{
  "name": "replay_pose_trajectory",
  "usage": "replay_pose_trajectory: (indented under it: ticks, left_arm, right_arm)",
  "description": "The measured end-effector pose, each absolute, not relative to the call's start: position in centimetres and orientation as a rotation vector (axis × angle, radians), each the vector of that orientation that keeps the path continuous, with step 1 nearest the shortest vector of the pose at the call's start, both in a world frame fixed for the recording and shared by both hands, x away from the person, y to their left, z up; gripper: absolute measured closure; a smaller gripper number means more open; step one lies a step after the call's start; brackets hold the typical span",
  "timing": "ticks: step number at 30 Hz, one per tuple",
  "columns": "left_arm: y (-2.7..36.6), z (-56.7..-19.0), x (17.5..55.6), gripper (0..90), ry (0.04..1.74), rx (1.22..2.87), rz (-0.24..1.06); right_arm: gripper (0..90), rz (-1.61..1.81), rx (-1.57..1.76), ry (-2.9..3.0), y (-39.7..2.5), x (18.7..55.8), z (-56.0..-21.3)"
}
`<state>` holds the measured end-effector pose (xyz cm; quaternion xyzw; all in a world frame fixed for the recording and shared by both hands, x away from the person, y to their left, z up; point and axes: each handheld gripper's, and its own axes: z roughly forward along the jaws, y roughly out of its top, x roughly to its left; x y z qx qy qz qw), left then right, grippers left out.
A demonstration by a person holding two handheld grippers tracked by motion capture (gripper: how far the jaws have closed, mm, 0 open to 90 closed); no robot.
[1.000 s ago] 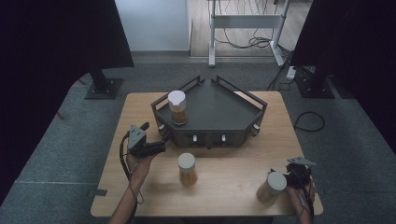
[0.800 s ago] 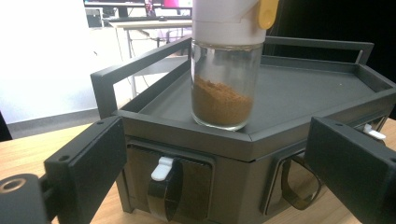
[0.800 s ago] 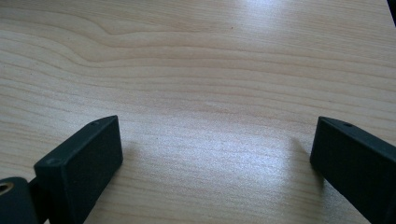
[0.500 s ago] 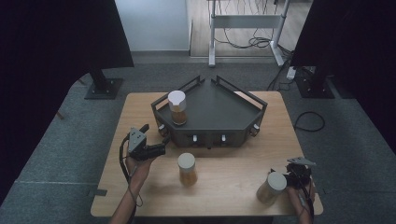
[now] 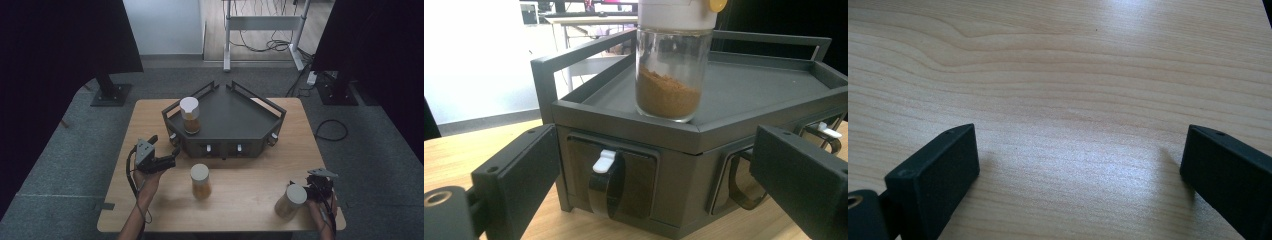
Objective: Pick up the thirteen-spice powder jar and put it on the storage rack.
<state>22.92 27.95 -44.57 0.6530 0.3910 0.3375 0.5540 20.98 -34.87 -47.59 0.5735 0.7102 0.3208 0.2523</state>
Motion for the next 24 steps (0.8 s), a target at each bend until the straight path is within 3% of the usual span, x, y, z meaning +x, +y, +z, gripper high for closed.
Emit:
replay_pose_trajectory:
  ticks: [24]
  left_arm:
    - [29.4, -45.2, 20.5, 5.7, 0.941, 1.520, 0.803]
  right_arm:
    - [2.1, 0.874, 1.559, 1.932, -34.9, 21.0, -47.6]
